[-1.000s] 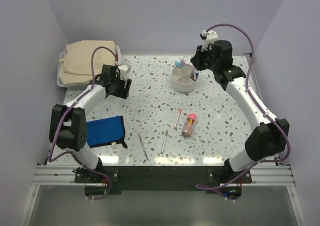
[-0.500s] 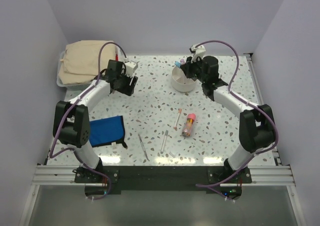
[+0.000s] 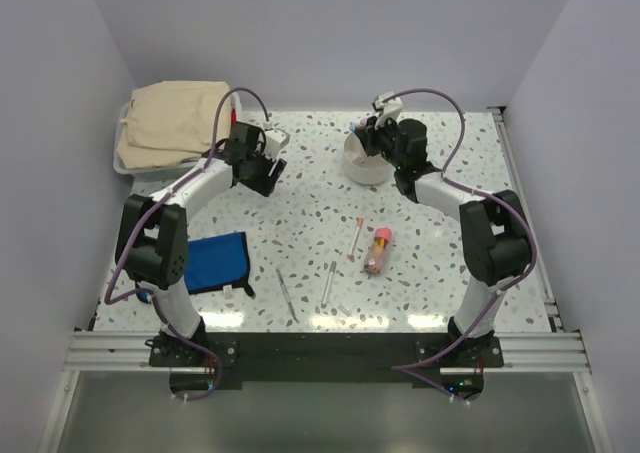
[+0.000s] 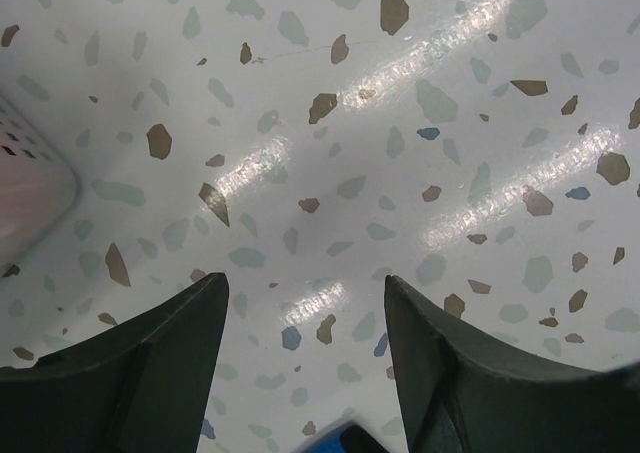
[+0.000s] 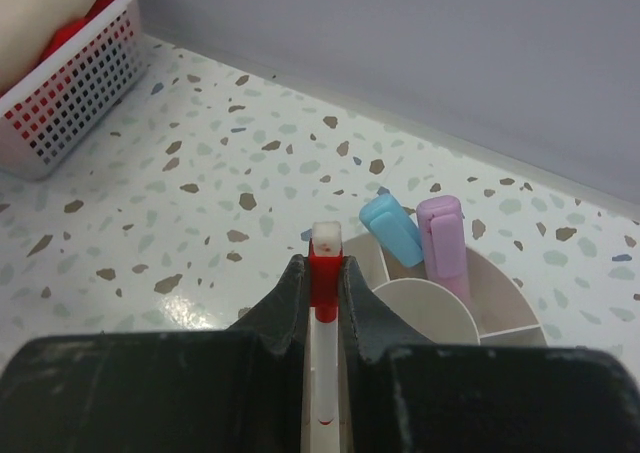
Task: Sort the stationery into containers
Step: Place the pen in the storage box.
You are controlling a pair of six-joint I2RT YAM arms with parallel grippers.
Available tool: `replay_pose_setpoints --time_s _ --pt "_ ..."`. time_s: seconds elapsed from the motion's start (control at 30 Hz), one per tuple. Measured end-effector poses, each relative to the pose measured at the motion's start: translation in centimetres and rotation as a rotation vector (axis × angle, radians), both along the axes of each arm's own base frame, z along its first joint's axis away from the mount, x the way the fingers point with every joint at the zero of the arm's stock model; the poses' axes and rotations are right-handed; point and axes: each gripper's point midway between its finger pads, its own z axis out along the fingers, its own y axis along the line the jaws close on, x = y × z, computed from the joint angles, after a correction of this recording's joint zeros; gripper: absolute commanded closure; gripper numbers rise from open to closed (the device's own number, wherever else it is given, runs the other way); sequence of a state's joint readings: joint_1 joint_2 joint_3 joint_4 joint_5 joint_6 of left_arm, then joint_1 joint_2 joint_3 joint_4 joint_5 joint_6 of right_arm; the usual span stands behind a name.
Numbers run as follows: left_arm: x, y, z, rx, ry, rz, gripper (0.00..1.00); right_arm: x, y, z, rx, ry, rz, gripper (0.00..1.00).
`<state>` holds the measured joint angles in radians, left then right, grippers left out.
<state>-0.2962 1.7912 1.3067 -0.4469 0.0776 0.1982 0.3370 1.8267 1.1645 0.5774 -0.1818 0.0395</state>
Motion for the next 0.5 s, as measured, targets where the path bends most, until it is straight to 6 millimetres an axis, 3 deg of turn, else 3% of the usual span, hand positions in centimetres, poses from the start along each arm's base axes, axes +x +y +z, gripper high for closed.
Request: replay_pose_setpoints --time_s 0.2,0.3,0.5 --pt "0.1 0.5 0.0 0.029 -0.006 0.011 0.31 -0.2 0.3 -1.1 -0.035 -0.026 0.034 0.98" --pt "0.2 0.6 0.0 0.034 -0.007 0.015 0.31 -0.3 0.4 -1.1 -0.045 -0.034 0.045 0.77" --pt "0.2 0.6 0.0 0.035 -0.009 0.017 0.31 -1.1 0.0 -1.1 -0.068 -0.004 0.046 0.63"
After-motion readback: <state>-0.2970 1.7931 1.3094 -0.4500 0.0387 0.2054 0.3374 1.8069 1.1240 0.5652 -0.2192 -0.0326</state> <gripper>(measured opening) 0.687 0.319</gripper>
